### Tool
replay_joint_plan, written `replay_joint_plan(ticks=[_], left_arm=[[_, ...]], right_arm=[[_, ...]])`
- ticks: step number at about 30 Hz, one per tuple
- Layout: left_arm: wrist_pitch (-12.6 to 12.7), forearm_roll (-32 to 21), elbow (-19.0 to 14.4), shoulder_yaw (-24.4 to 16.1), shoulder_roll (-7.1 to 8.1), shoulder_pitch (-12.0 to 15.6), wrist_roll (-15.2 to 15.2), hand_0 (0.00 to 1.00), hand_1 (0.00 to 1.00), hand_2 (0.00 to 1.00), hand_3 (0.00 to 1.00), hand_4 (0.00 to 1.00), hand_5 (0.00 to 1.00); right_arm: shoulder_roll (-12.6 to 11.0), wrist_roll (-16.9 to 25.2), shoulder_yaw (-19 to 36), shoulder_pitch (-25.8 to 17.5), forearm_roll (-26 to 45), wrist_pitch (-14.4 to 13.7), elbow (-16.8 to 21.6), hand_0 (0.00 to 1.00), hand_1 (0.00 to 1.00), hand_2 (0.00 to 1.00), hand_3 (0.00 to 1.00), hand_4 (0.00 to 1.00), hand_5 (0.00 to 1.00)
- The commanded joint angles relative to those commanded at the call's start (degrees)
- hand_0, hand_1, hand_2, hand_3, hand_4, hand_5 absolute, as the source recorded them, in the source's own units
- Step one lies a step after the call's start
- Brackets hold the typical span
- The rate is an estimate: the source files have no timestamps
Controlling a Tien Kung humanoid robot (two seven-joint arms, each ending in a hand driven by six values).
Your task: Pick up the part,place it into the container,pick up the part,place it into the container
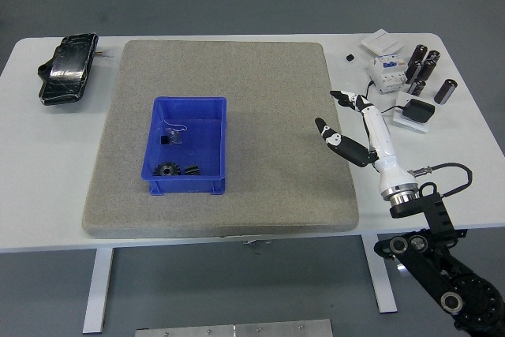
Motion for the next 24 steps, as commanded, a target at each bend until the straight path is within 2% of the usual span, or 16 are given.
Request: replay_joint_plan(ticks=[5,9,10,15,16,18,21,22,24], left_arm=[[0.0,0.0,0.0,0.0,-0.11,-0.1,-0.1,0.674,0.645,0.616,0.623,0.712,0.580],[0.0,0.1,0.0,0.0,-0.13,0.0,-0.1,0.674,0.645,0.616,0.623,0.712,0.580],[0.0,0.1,0.0,0.0,-0.14,0.0,0.0,0.674,0.645,0.617,0.624,0.711,0.580],[0.0,0.0,0.0,0.0,-0.18,0.1,0.0,0.674,0.645,0.617,0.624,0.711,0.580],[0.0,0.0,0.0,0.0,-0.20,0.1,0.0,0.674,0.645,0.617,0.624,0.710,0.580],[-0.1,-0.1,0.0,0.2,-0.22,0.2,0.0,0.674,0.645,0.617,0.624,0.710,0.580],[-0.1,0.2,0.0,0.4,-0.26,0.4,0.2,0.674,0.645,0.617,0.624,0.710,0.580],[-0.2,0.2,0.0,0.5,-0.27,0.4,0.2,0.674,0.645,0.617,0.626,0.709,0.581],[-0.2,0.2,0.0,0.6,-0.32,0.5,0.3,0.674,0.645,0.617,0.626,0.709,0.581]], right_arm=[[0.0,4.8,1.0,-0.6,8.9,2.8,-0.9,0.895,0.817,0.829,0.826,0.804,0.461],[0.0,7.7,2.0,-0.8,16.9,6.8,-2.0,0.895,0.817,0.829,0.826,0.804,0.461],[0.1,8.2,2.2,-0.8,18.7,7.7,-2.3,0.881,0.798,0.810,0.810,0.844,0.590],[0.3,9.9,2.7,-1.2,27.7,13.2,-3.4,0.881,0.798,0.810,0.810,0.844,0.590],[0.4,10.2,2.6,-1.2,29.4,14.1,-3.6,0.877,0.792,0.799,0.803,0.852,0.688],[0.6,10.8,2.8,-1.5,33.1,16.0,-3.8,0.877,0.792,0.799,0.803,0.852,0.688],[0.9,10.9,3.1,-1.7,37.1,16.9,-3.9,0.877,0.792,0.799,0.803,0.852,0.688],[1.0,10.9,3.2,-1.7,38.1,17.0,-4.0,0.849,0.717,0.737,0.758,0.858,0.836],[1.2,10.9,3.4,-1.8,39.3,17.0,-4.1,0.849,0.717,0.737,0.758,0.858,0.836]])
